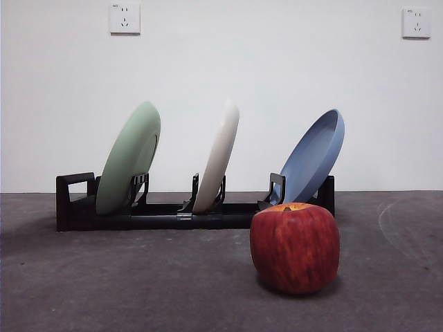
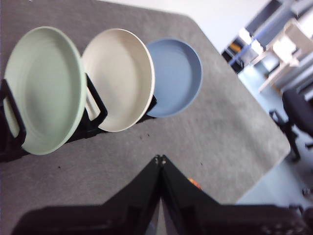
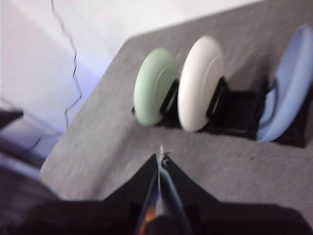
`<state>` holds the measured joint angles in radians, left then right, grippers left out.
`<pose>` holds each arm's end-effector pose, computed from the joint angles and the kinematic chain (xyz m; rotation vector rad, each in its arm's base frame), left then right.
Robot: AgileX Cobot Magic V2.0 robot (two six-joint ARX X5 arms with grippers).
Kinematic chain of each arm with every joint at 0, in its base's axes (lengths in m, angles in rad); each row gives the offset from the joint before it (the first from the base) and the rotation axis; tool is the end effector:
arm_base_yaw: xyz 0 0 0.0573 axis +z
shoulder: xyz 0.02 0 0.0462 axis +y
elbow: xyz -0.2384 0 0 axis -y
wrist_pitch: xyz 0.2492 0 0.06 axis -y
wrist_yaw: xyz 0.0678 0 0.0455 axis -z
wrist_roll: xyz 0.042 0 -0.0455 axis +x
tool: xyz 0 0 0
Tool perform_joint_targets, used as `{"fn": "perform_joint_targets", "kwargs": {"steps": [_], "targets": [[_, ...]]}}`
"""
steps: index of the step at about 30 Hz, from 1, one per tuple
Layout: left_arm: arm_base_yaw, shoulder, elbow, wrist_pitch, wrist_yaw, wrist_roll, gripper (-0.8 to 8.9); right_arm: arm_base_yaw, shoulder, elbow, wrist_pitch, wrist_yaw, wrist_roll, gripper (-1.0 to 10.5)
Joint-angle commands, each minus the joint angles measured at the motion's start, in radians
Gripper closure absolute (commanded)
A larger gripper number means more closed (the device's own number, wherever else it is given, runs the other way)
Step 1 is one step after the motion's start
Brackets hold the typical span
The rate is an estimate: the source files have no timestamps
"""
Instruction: Take the green plate from the plate rack,put the plate on the table,take the apple from the table,put the apple in the plate
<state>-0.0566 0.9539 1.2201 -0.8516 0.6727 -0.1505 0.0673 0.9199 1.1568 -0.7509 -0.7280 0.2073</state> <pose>0.1888 -0.0369 0.3658 -0.3213 0.6237 -0.6652 0.1877 0.0407 0.3612 0.3634 0.5795 0.7249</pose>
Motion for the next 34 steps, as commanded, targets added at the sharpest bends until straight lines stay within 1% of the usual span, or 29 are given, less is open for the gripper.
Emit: {"fn": "perform_joint_targets", "kwargs": {"steps": [1,2,3,4,6,7,8,9,12,14,18,21,23,30,34], "targets": [[-0.018,0.070,0.081,-0.042,-0.010,0.083,8.13,0.045,0.030,0.026,-0.018,0.024,-0.039,7.9],[-0.026,0.092,0.102,-0.051,-0.026,0.085,8.08,0.065,0.040,0.034,-0.026,0.044,-0.039,7.0],[-0.036,0.112,0.119,-0.056,-0.046,0.089,7.78,0.083,0.047,0.041,-0.033,0.069,-0.039,6.2],[-0.045,0.124,0.127,-0.056,-0.060,0.089,7.13,0.098,0.053,0.045,-0.036,0.095,-0.039,5.7],[-0.069,0.147,0.134,-0.047,-0.105,0.086,4.94,0.126,0.058,0.053,-0.043,0.154,-0.039,4.8],[-0.079,0.155,0.134,-0.045,-0.128,0.082,4.14,0.134,0.058,0.055,-0.043,0.177,-0.039,4.5],[-0.092,0.165,0.134,-0.044,-0.157,0.081,3.58,0.143,0.059,0.058,-0.043,0.201,-0.039,4.3],[-0.103,0.177,0.134,-0.043,-0.183,0.081,3.42,0.150,0.059,0.062,-0.042,0.216,-0.041,4.3],[-0.136,0.214,0.134,-0.020,-0.216,0.079,3.43,0.164,0.059,0.075,-0.042,0.225,-0.048,4.3],[-0.155,0.241,0.134,0.014,-0.232,0.063,3.43,0.171,0.060,0.085,-0.042,0.227,-0.051,4.4],[-0.179,0.310,0.141,0.117,-0.233,0.026,3.43,0.179,0.060,0.108,-0.043,0.233,-0.051,4.4],[-0.191,0.377,0.171,0.159,-0.233,0.003,3.43,0.183,0.060,0.116,-0.043,0.235,-0.050,4.4],[-0.195,0.429,0.209,0.161,-0.243,0.001,3.43,0.183,0.060,0.116,-0.045,0.235,-0.051,4.4],[-0.220,0.612,0.377,0.126,-0.362,0.002,3.43,0.183,0.070,0.116,-0.092,0.235,-0.052,4.4],[-0.233,0.689,0.457,0.109,-0.409,0.020,3.43,0.183,0.072,0.116,-0.103,0.235,-0.055,4.4]]}}
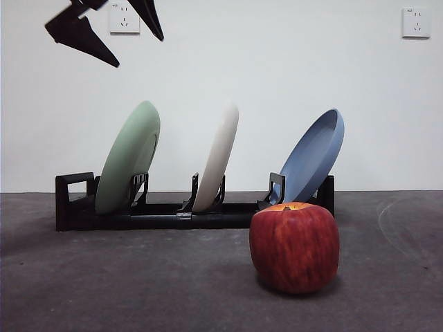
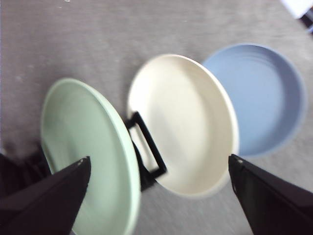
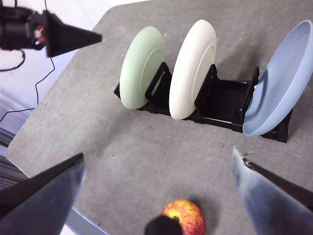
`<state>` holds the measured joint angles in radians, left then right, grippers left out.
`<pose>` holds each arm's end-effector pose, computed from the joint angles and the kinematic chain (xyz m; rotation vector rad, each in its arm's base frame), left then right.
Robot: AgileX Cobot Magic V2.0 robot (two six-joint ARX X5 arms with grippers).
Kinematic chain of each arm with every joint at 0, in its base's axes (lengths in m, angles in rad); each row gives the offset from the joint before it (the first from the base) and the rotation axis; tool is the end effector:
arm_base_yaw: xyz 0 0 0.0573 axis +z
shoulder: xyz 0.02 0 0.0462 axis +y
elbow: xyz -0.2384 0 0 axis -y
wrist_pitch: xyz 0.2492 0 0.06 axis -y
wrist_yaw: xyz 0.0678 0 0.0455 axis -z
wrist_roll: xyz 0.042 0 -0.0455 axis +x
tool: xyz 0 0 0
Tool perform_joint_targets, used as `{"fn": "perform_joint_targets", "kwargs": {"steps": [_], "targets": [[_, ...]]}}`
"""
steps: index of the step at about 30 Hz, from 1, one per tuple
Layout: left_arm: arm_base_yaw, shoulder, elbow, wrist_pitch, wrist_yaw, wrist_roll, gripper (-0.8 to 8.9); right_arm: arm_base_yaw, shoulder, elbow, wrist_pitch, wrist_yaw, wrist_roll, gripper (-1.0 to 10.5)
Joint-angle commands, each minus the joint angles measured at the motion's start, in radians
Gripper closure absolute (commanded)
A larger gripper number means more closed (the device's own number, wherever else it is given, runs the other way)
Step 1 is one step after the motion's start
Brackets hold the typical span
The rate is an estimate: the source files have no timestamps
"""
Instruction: Take the green plate from the plate rack,put the plate on the table,take the apple from the table,put the apple in the plate
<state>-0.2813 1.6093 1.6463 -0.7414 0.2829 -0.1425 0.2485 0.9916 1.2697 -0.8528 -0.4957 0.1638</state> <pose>0.3410 -0.1108 0.3409 -0.1334 0.7508 -0.4887 0.1895 0.0687 0.3722 0.2243 0.6419 0.6745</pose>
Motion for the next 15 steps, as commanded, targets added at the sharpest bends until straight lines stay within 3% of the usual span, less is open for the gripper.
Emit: {"fn": "perform_joint_targets", "kwargs": {"steps": [1,15], "targets": [[-0.011,0.050,0.045,-0.001,-0.026,0.018,3.43,0.002,0.001,0.003,-0.003,0.003,-0.011,4.4],[-0.010,0.218,0.071,-0.068,-0.074,0.024,3.48,0.002,0.001,0.003,-0.012,0.018,-0.019,4.4]]}}
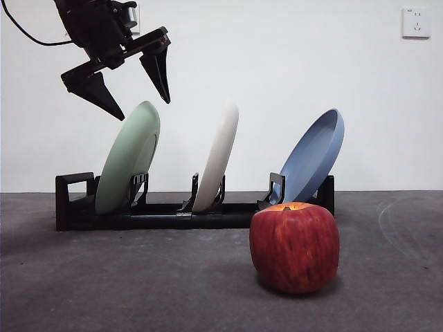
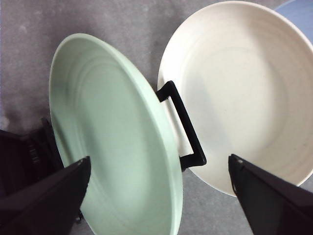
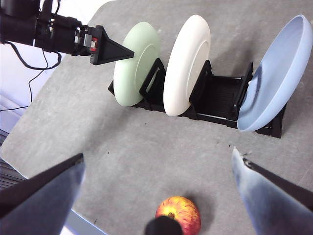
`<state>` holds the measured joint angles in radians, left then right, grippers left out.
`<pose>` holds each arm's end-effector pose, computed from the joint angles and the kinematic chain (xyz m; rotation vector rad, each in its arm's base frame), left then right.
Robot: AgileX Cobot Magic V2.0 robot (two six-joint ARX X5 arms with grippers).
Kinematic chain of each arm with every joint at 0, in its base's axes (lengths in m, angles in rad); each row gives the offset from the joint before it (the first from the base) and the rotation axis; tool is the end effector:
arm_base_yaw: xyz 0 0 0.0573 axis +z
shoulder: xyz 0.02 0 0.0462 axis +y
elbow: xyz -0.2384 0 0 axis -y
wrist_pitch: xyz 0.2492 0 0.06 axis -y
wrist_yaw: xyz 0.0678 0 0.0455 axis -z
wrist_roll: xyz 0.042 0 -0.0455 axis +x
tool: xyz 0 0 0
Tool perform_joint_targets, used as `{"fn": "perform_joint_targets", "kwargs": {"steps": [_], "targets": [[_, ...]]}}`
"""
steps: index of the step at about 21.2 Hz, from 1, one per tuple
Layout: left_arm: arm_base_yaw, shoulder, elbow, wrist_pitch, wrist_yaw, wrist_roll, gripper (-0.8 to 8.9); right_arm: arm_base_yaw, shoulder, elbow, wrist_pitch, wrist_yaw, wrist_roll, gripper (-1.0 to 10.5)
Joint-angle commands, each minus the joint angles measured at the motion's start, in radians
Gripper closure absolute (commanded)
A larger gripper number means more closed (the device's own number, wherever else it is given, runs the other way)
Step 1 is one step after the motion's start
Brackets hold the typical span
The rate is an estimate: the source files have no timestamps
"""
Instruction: Take the green plate from the plate rack,put the plate on the table,take the apple from the table,put the apple in the plate
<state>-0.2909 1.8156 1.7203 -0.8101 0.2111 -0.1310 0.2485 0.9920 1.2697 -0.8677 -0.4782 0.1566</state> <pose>0.3795 -0.1228 0.2852 -0.0828 0.9426 -0.4062 0.1892 0.0680 0.3706 0.2143 0.6534 0.6574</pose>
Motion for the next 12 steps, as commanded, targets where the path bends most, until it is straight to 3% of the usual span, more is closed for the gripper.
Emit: {"fn": "perform_joint_targets", "kwargs": {"steps": [1,4,9,12], "targets": [[-0.001,0.012,-0.003,0.003,-0.003,0.013,3.68,0.002,0.000,0.003,0.003,0.000,-0.011,4.4],[-0.001,0.012,-0.003,0.003,-0.003,0.015,6.03,0.002,0.000,0.003,0.003,0.000,-0.011,4.4],[-0.001,0.012,-0.003,0.003,-0.003,0.047,8.28,0.002,0.000,0.003,0.003,0.000,-0.011,4.4],[-0.001,0.012,-0.003,-0.003,-0.003,0.047,8.26,0.002,0.000,0.003,0.003,0.000,-0.011,4.4]]}}
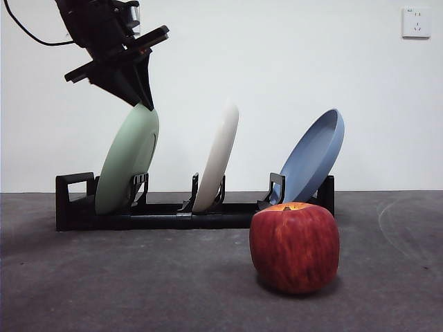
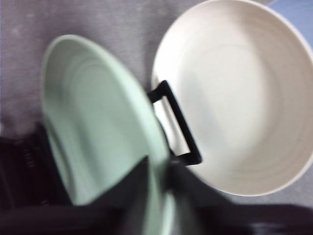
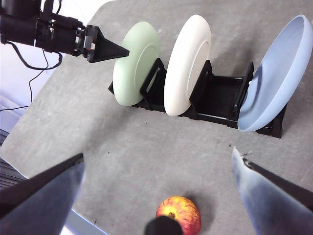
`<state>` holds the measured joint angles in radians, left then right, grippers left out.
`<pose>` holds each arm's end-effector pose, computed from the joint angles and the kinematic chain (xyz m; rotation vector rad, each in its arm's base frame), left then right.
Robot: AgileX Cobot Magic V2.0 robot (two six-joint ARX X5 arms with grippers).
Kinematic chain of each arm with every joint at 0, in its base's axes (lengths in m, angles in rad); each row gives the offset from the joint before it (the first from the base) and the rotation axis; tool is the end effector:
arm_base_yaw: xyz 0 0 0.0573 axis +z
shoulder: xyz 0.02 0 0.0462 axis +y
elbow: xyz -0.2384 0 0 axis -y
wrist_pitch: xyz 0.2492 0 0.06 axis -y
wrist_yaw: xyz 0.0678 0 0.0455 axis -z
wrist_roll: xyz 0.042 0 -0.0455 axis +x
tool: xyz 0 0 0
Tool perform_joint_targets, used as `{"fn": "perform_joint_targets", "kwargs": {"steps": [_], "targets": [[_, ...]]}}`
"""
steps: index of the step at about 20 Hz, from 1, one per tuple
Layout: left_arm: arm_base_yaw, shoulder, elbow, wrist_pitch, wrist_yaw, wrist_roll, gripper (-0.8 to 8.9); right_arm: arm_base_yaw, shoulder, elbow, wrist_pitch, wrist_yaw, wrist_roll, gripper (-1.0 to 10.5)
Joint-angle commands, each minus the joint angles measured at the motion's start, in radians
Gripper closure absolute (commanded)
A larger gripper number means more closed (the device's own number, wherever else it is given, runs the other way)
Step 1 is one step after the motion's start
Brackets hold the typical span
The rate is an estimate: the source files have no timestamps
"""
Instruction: Take the green plate from the plate rack,put the plate on the table,take the apple from the table,put the apple in the plate
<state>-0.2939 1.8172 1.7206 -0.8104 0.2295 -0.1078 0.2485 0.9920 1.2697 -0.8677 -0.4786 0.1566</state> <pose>0.3791 -0.1247 0.2848 -0.0684 0.9414 -0.4367 0.1892 0.0680 0.3706 0.2144 0.6535 0.6577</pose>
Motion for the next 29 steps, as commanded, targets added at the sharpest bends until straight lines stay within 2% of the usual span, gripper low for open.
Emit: {"fn": "perform_joint_targets", "kwargs": {"steps": [1,9,14,18,23,26,29], "targets": [[0.002,0.011,-0.003,-0.004,-0.021,0.024,8.26,0.002,0.000,0.003,0.003,0.001,-0.011,4.4],[0.002,0.010,0.013,0.027,0.014,0.022,8.26,0.002,0.001,0.003,0.004,0.001,-0.011,4.4],[-0.003,0.010,0.166,0.002,0.014,0.023,8.26,0.002,0.001,0.003,0.004,0.001,-0.011,4.4],[-0.016,0.010,0.390,-0.145,0.014,0.037,8.26,0.002,0.001,0.003,0.006,0.006,-0.011,4.4],[-0.093,-0.003,0.679,-0.518,0.036,0.203,8.26,0.002,0.001,0.003,0.008,0.035,-0.012,4.4],[-0.181,-0.090,0.687,-0.522,0.029,0.210,8.22,0.002,0.001,0.003,0.008,0.041,-0.012,4.4],[-0.304,-0.201,0.664,-0.523,-0.079,0.210,8.22,0.002,0.001,0.003,0.007,0.042,-0.012,4.4]]}}
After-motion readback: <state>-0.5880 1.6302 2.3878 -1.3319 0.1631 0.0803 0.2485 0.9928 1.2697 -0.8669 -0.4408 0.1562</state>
